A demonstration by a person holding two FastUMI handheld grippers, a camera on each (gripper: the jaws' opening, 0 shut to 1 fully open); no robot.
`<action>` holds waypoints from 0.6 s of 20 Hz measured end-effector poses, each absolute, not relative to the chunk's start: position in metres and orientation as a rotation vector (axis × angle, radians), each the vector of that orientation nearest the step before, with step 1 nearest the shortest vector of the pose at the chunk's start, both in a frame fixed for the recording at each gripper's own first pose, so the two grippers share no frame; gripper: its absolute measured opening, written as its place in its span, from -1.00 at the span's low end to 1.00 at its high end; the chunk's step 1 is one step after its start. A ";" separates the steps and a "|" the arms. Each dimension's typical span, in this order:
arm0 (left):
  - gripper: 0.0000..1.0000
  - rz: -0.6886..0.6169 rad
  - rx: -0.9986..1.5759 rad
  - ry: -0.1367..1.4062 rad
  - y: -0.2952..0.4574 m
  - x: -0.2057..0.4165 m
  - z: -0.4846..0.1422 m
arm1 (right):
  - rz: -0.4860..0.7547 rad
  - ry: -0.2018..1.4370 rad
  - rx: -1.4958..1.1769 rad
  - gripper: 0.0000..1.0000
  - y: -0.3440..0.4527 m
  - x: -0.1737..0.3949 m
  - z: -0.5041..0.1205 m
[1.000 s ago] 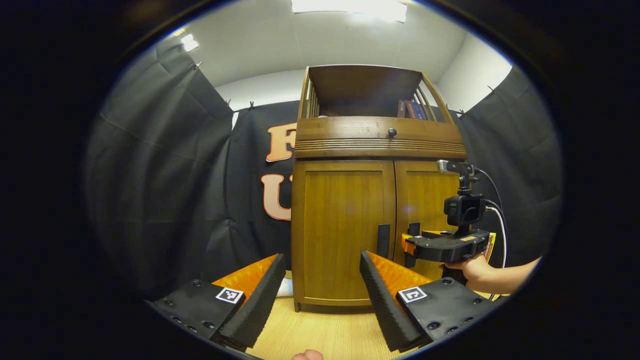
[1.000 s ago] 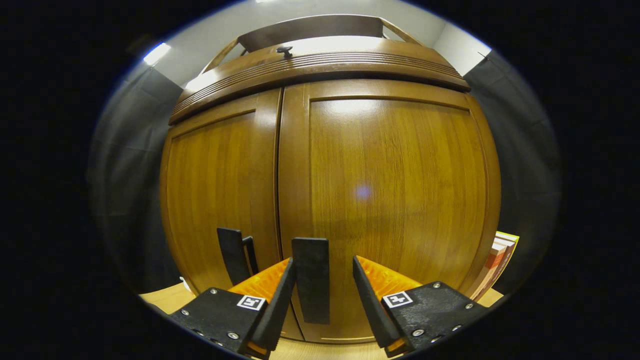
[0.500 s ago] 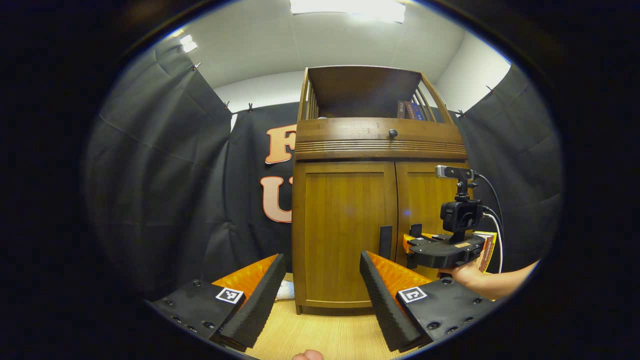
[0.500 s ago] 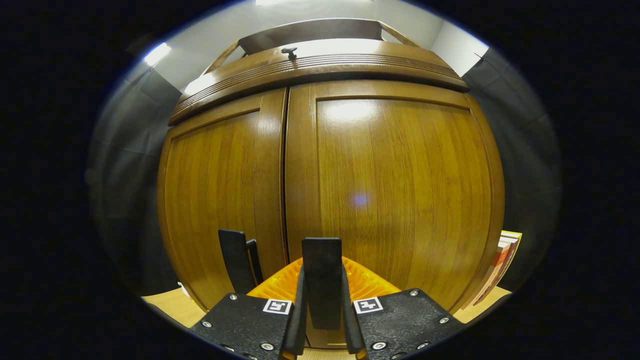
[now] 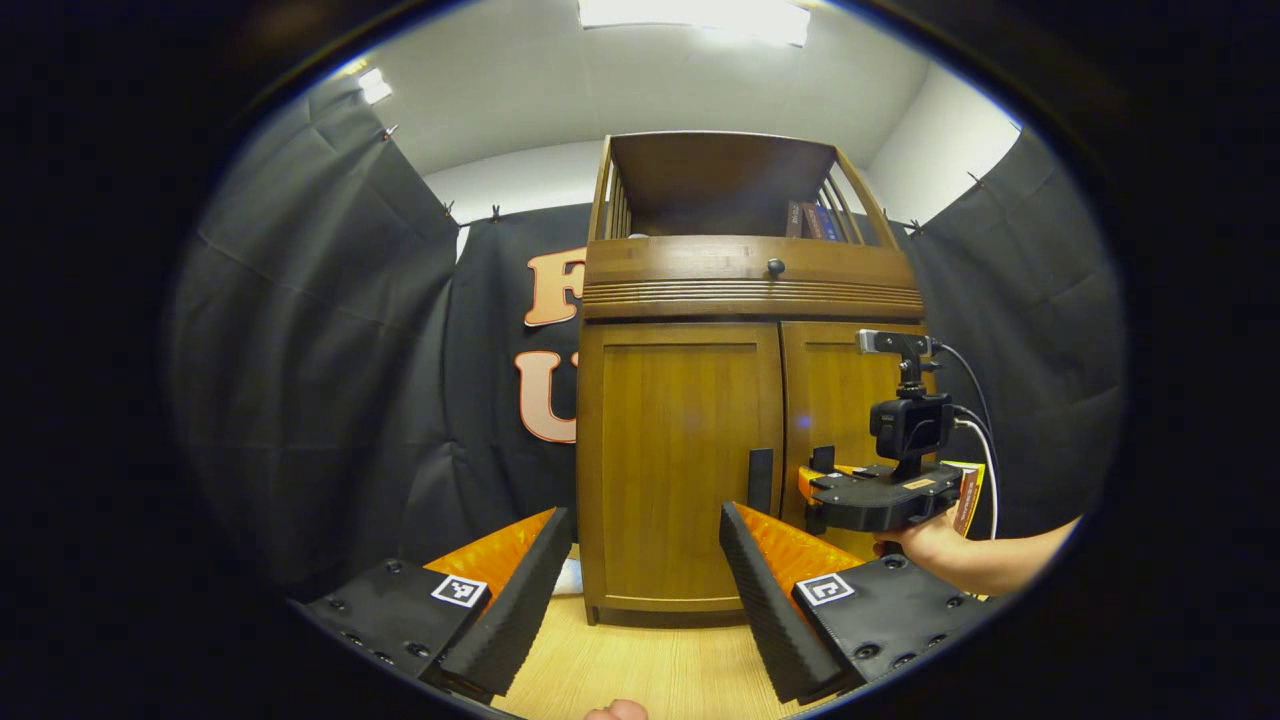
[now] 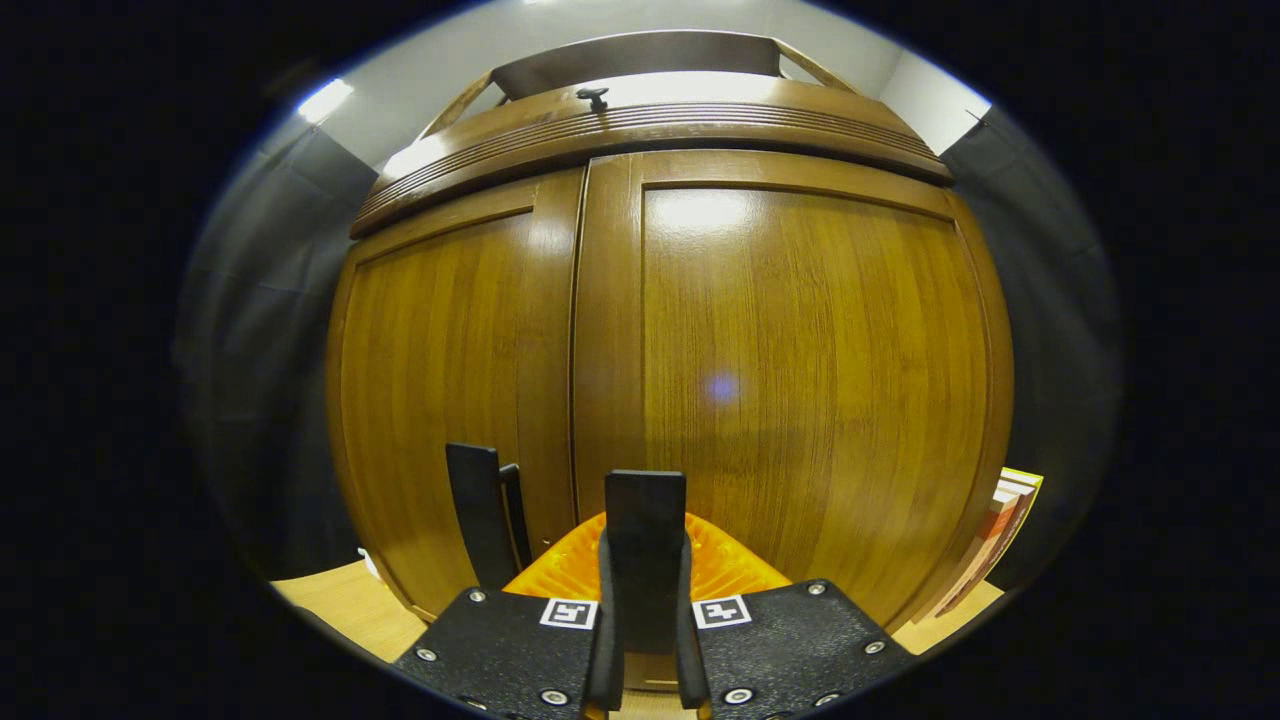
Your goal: Open the right door of the double-door shoe cabinet with the right hand, and open the left door with the left hand.
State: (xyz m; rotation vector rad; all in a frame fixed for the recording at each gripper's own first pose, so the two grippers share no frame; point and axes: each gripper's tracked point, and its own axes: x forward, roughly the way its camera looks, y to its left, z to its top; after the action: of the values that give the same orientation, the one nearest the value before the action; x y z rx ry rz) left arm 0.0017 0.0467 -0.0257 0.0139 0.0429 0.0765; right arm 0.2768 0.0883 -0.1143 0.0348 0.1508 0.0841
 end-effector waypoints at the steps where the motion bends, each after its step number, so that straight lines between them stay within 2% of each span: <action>1: 0.94 0.073 0.012 0.045 0.045 0.000 -0.026 | 0.099 0.139 0.036 -0.58 0.089 0.272 -0.111; 2: 0.94 0.070 0.011 0.044 0.043 0.000 -0.025 | 0.113 0.137 0.043 -0.53 0.088 0.265 -0.111; 3: 0.96 0.068 0.010 0.042 0.042 -0.001 -0.024 | 0.123 0.139 0.052 -0.59 0.087 0.257 -0.108; 12: 0.94 0.039 -0.009 0.036 0.022 -0.007 -0.024 | 0.135 0.163 0.058 -0.59 0.063 0.182 -0.098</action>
State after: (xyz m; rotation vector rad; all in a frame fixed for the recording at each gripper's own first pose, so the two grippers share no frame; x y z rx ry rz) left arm -0.0067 0.0220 -0.0235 -0.0092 0.0360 0.0389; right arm 0.1816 0.0625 -0.0979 0.0581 0.1625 0.1348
